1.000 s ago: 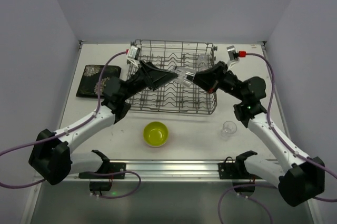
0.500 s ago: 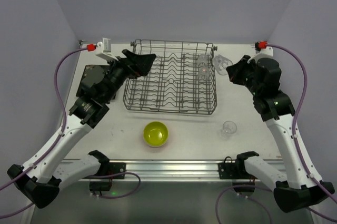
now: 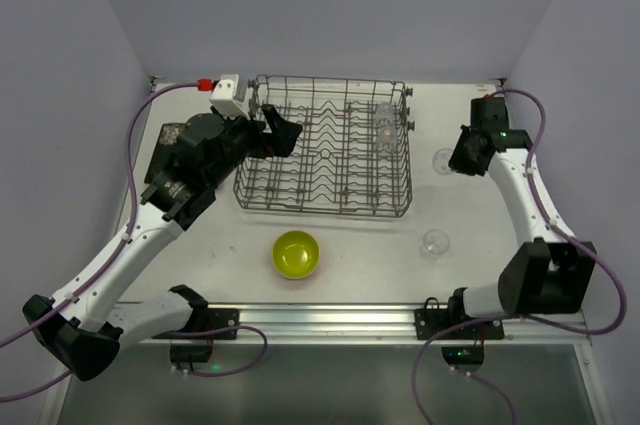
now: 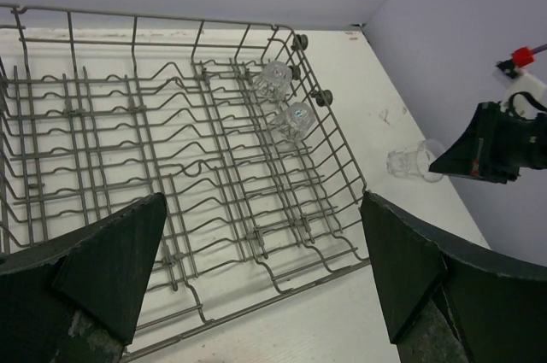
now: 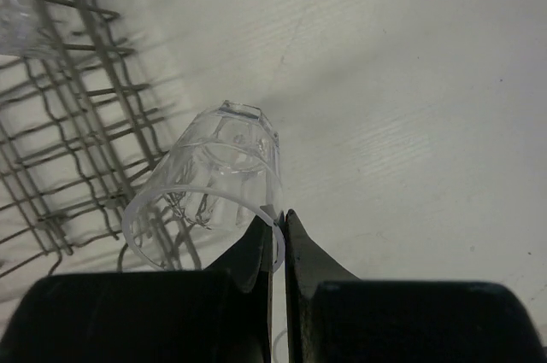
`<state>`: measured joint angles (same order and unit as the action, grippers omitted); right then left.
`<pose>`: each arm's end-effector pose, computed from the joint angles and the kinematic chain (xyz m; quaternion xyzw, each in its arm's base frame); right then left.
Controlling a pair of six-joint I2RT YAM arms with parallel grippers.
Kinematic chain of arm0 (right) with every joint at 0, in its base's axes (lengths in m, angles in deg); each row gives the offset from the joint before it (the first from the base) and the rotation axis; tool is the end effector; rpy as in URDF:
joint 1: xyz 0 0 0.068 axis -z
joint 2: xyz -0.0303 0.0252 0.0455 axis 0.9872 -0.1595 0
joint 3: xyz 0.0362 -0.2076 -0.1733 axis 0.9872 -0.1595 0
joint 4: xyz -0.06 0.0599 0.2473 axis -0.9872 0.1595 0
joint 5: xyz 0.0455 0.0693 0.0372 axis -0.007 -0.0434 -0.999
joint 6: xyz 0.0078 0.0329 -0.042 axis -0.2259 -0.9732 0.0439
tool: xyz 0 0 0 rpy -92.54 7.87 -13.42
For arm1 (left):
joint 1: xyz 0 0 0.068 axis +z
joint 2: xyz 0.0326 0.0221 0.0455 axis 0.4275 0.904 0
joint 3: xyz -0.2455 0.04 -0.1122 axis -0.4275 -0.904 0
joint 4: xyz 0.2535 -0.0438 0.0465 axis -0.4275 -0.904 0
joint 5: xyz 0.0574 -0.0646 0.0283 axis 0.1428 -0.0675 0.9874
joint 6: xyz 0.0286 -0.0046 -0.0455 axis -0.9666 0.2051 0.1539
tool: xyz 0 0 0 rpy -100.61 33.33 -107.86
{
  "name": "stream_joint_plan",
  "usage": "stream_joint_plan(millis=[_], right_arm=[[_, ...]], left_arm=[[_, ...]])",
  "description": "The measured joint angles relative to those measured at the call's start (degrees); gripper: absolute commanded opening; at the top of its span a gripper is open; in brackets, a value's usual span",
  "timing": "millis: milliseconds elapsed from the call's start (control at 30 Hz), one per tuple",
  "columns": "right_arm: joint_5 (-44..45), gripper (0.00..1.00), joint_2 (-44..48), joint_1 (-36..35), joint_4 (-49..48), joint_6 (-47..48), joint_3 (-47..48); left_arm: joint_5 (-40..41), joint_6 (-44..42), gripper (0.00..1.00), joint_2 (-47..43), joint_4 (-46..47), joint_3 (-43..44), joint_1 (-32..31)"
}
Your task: Unload the mixed dishes from the dish rack
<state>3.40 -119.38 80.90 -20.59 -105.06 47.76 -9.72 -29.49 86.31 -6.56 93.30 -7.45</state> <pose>0.2820 -0.0049 0.3151 0.2100 0.9246 0.0032 0.3178 0.2041 -0.1288 0.4046 0.0065 0.7584 -0.3138 0.5713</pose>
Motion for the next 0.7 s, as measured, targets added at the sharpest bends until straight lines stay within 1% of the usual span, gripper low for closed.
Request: stream_joint_plan(millis=[167,300,400,433,500,533,567,600,667,700], right_arm=[[-0.87,0.02,-9.70,1.81,0.09,0.46,-3.19],[-2.58,0.01,-14.05,3.76,0.22,1.07,-5.42],[-3.39,0.04,-15.39,4.52,0.20,1.25,-5.55],[-3.65,0.09,-15.34,4.61,0.17,1.29,-5.55],[-4.04,0.16,-15.34,4.87,0.02,1.38,-5.55],[-4.09,0.38,-15.34,4.96,0.02,1.42,-5.57],[-4.24,0.51,-15.34,5.20,0.02,1.38,-5.57],[-4.24,0.63,-15.34,5.33,0.02,1.51,-5.57],[-4.20,0.74,-15.30,5.60,0.17,1.57,-5.60],[-4.20,0.77,-15.06,5.62,0.28,1.62,-5.60]], left_arm=[[-0.24,-1.55,1.00,0.00,-0.87,0.00,0.00],[-0.48,-2.03,1.00,-0.02,-1.40,0.15,0.00],[-0.46,-2.08,1.00,-0.20,-1.86,0.15,0.00],[-0.46,-2.08,1.00,-0.24,-1.92,0.15,0.00],[-0.46,-2.08,1.00,-0.35,-1.90,0.15,0.00],[-0.48,-2.10,1.00,-0.33,-1.86,0.15,0.00],[-0.52,-2.10,1.00,-0.24,-1.90,0.15,0.00],[-0.66,-2.08,1.00,-0.13,-1.88,0.15,0.00],[-1.01,-2.08,1.00,0.52,-1.73,0.15,0.00],[-1.31,-2.08,1.00,1.05,-1.68,0.15,0.00]])
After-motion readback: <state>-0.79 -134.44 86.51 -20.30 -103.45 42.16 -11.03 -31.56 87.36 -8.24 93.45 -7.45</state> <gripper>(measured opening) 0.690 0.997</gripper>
